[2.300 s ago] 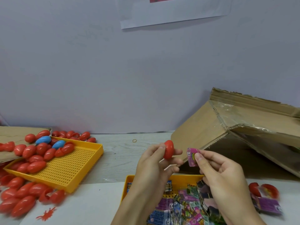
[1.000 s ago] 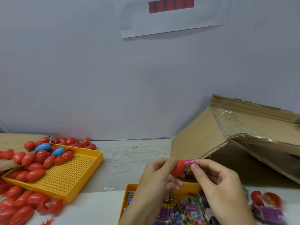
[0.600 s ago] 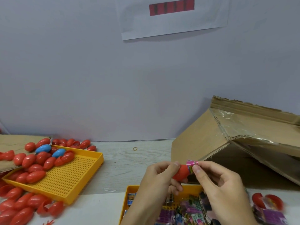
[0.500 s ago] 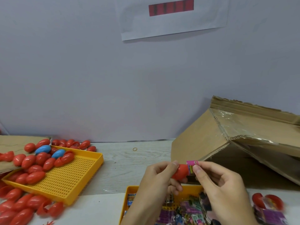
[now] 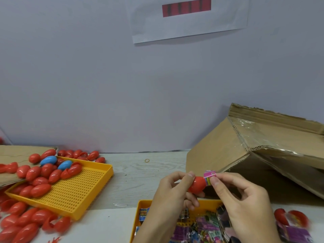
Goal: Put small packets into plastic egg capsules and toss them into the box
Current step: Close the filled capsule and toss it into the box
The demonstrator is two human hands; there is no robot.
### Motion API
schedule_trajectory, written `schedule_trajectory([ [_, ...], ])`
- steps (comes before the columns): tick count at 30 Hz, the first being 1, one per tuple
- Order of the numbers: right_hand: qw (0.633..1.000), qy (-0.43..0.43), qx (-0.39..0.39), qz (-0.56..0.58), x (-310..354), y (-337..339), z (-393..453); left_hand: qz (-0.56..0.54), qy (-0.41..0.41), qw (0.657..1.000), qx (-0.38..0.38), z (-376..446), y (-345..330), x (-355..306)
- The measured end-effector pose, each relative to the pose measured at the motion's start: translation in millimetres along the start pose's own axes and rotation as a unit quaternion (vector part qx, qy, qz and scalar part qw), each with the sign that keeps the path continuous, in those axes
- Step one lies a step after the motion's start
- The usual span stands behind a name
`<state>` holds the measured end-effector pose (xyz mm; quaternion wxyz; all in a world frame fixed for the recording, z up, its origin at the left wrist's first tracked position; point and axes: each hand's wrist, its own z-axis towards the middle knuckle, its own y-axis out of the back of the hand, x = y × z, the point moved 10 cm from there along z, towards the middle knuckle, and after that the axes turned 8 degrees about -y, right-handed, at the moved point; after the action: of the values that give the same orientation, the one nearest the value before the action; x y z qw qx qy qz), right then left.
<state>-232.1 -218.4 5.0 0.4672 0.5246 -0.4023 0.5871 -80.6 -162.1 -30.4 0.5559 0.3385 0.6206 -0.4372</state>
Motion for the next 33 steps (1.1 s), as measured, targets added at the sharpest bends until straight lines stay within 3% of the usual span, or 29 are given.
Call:
schedule_trajectory([
  [14,0.998,0.018,0.049,0.022,3.2,-9.8,-0.7,-0.081,0.001,0.997,0.017,-4.7,-10.0,-5.3],
  [21,0.998,0.001,0.062,0.005,-1.3,-10.8,-1.5,0.004,-0.059,0.998,0.009,-4.5,-5.3,-13.3],
  [27,0.996,-0.008,0.047,0.077,0.0,-9.4,-1.5,0.073,-0.101,0.992,0.014,-7.6,-9.0,-24.6],
  [33,0.996,-0.021,0.059,0.064,1.1,-10.9,-2.4,0.089,-0.121,0.988,0.024,-8.4,-9.1,-28.5],
])
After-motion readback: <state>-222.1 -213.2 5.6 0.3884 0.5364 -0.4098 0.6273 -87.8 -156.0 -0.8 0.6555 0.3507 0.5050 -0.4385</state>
